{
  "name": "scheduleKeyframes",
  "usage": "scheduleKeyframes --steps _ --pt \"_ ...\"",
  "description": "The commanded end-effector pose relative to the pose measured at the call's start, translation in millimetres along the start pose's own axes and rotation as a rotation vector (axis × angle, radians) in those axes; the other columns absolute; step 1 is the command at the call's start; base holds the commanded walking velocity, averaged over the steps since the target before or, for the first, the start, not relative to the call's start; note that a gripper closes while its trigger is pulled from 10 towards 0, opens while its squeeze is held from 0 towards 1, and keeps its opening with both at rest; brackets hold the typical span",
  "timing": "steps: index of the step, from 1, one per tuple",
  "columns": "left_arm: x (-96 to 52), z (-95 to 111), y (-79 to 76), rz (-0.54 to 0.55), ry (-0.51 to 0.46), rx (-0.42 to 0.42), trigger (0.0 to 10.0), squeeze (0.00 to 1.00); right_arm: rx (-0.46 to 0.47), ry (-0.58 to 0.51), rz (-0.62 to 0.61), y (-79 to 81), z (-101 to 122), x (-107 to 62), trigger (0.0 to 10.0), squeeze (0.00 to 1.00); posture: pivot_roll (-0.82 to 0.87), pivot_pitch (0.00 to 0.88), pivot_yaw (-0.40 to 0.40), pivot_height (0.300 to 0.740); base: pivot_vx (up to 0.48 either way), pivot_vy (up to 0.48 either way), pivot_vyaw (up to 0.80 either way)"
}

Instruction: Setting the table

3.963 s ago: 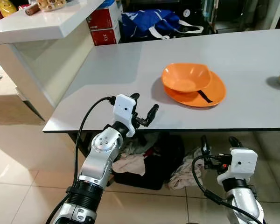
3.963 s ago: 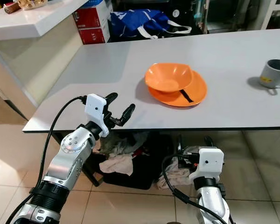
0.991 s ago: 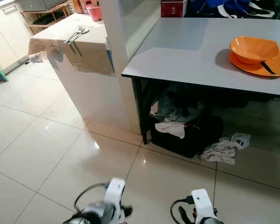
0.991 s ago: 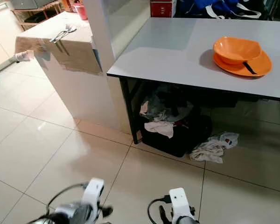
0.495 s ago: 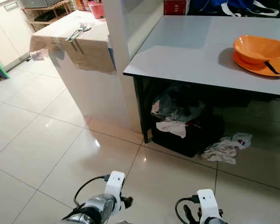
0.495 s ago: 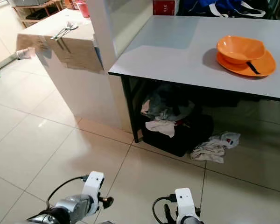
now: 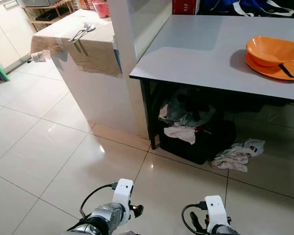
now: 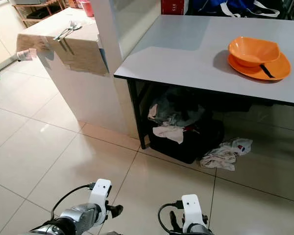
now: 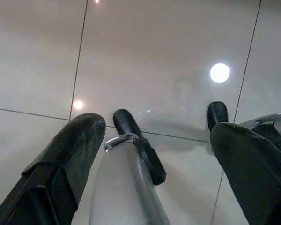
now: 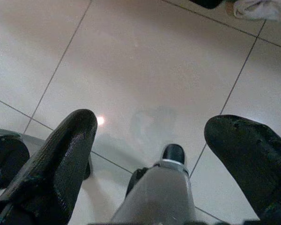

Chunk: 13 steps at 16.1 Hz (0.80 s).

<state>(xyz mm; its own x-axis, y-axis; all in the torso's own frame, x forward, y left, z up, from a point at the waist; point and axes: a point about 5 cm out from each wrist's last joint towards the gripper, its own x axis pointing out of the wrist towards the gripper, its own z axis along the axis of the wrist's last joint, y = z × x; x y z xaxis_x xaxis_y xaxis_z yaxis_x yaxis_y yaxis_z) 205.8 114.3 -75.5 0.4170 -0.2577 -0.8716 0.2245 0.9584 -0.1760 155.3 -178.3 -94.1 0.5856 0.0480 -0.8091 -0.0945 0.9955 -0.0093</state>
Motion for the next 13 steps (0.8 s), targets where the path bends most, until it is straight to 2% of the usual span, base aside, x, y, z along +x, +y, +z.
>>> scheduleKeyframes --steps 1,2,5,8,13 --pt "-0.9 3.5 4.0 0.014 -0.010 -0.014 10.0 0.00 0.030 0.007 -0.001 0.9 -1.1 0.1 10.0 0.00 -0.09 0.000 0.139 0.740 0.000 0.000 0.00" --pt "-1.2 3.3 5.5 0.021 -0.005 -0.007 10.0 0.00 0.062 0.002 -0.023 -1.7 -0.3 0.1 10.0 0.00 -0.09 0.000 0.141 0.740 0.000 0.000 0.00" --pt "-1.0 4.5 4.4 0.021 -0.005 0.004 10.0 0.00 0.041 0.005 -0.025 -3.3 0.2 0.1 10.0 0.00 -0.10 0.000 0.140 0.740 0.000 0.000 0.00" --pt "-0.4 4.4 1.8 0.016 -0.003 0.010 10.0 0.00 0.023 0.003 0.000 8.9 0.2 1.4 10.0 0.00 -0.10 0.000 0.139 0.740 0.000 0.000 0.00" --pt "0.0 4.2 0.1 0.015 -0.001 0.009 10.0 0.00 0.017 0.006 0.000 6.6 1.1 1.5 10.0 0.00 -0.10 0.000 0.139 0.740 0.000 0.000 0.00"
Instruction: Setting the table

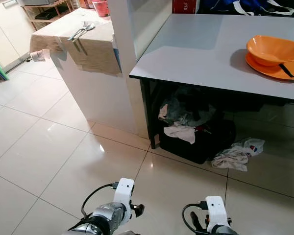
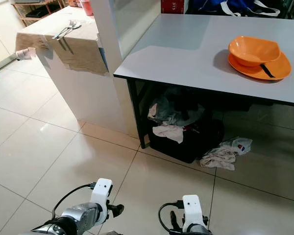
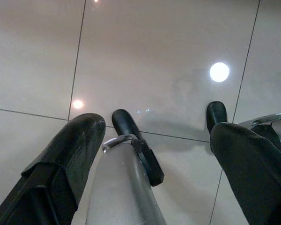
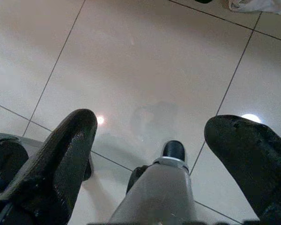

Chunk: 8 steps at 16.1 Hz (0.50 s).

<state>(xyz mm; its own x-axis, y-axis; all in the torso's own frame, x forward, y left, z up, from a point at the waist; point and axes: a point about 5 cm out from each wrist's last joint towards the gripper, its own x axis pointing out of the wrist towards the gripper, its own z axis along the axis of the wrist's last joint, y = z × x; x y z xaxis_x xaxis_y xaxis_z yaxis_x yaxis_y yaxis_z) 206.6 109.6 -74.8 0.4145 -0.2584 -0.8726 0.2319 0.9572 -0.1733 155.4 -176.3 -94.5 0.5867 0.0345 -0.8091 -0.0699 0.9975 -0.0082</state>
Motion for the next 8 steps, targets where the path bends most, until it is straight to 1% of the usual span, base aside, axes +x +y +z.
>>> scheduleKeyframes --steps 1,3,4,8 --pt "-0.8 1.8 4.0 0.016 0.003 -0.005 10.0 0.00 -0.004 0.011 0.014 4.4 0.1 0.9 10.0 0.00 -0.10 0.000 0.138 0.740 0.000 0.000 0.00" --pt "-0.7 -0.1 3.6 0.019 0.015 -0.006 10.0 0.00 -0.007 0.020 0.016 3.6 -2.4 0.2 10.0 0.00 -0.10 0.000 0.137 0.740 0.000 0.000 0.00" --pt "-0.5 -3.5 3.4 0.024 0.035 0.015 10.0 0.00 -0.012 0.036 0.015 2.0 -6.5 -1.0 10.0 0.00 -0.10 0.000 0.136 0.740 0.000 0.000 0.00" --pt "-0.5 -5.3 3.4 0.024 0.036 0.006 10.0 0.00 -0.025 0.062 0.014 1.1 -9.5 -1.4 10.0 0.00 -0.10 0.000 0.132 0.740 0.000 0.000 0.00"
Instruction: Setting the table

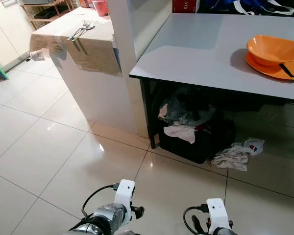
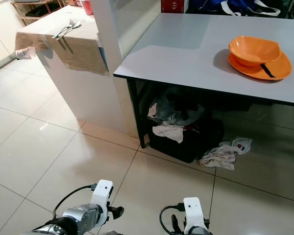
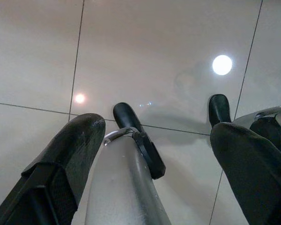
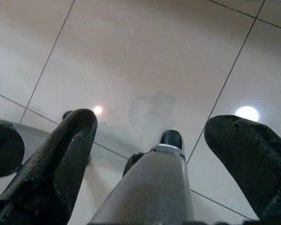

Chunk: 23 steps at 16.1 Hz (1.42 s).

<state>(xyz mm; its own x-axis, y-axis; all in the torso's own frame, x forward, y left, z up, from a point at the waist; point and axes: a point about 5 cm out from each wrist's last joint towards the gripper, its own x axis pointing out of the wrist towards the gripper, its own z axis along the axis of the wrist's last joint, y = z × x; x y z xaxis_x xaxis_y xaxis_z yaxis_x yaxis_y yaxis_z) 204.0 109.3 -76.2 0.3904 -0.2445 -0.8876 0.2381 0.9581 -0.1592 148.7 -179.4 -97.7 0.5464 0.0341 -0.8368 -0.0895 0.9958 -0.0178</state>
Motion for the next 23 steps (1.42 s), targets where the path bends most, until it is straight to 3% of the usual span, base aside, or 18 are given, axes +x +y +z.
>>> scheduleKeyframes --steps 1,6,23 --pt "-0.6 -2.8 4.1 0.014 0.007 -0.008 10.0 0.00 -0.005 0.016 0.012 5.0 -2.0 0.4 10.0 0.00 -0.10 0.000 0.132 0.740 0.000 0.000 0.00" --pt "-0.8 -2.2 4.8 0.018 0.012 0.006 10.0 0.00 -0.006 0.034 0.014 11.8 -4.0 1.0 10.0 0.00 -0.10 0.000 0.137 0.740 0.000 0.000 0.00" --pt "-1.2 -0.8 6.4 0.025 0.015 0.018 10.0 0.00 -0.014 0.030 0.013 10.1 -0.2 1.9 10.0 0.00 -0.09 0.000 0.143 0.740 0.000 0.000 0.00"
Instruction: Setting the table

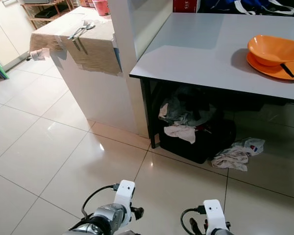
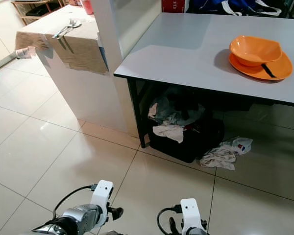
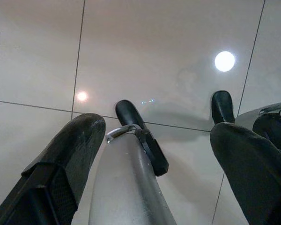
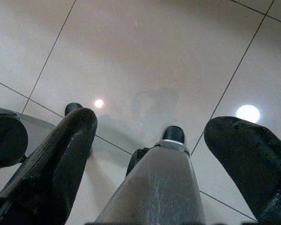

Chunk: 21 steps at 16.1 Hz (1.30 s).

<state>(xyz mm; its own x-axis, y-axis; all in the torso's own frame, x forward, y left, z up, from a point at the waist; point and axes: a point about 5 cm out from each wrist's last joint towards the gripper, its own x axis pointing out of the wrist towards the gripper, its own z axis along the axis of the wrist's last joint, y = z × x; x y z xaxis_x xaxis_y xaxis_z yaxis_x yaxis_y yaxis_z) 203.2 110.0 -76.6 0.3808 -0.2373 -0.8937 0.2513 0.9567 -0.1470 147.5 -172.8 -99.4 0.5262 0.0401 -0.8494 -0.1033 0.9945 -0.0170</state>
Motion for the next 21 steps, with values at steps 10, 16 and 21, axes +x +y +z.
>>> scheduleKeyframes --steps 10,16,21 --pt "-1.2 -0.4 6.6 0.023 0.002 0.013 10.0 0.00 -0.008 0.012 0.003 4.2 -1.0 0.5 10.0 0.00 -0.09 0.000 0.146 0.740 0.000 0.000 0.00" --pt "-1.4 1.2 7.6 0.026 0.000 0.022 10.0 0.00 0.012 0.027 -0.002 3.9 -3.2 0.3 10.0 0.00 -0.10 0.000 0.151 0.740 0.000 0.000 -0.63" --pt "-1.6 1.9 8.2 0.026 -0.002 0.029 10.0 0.00 0.012 0.030 -0.006 3.9 -3.4 0.3 10.0 0.00 -0.09 0.000 0.151 0.740 0.000 0.000 -0.74"
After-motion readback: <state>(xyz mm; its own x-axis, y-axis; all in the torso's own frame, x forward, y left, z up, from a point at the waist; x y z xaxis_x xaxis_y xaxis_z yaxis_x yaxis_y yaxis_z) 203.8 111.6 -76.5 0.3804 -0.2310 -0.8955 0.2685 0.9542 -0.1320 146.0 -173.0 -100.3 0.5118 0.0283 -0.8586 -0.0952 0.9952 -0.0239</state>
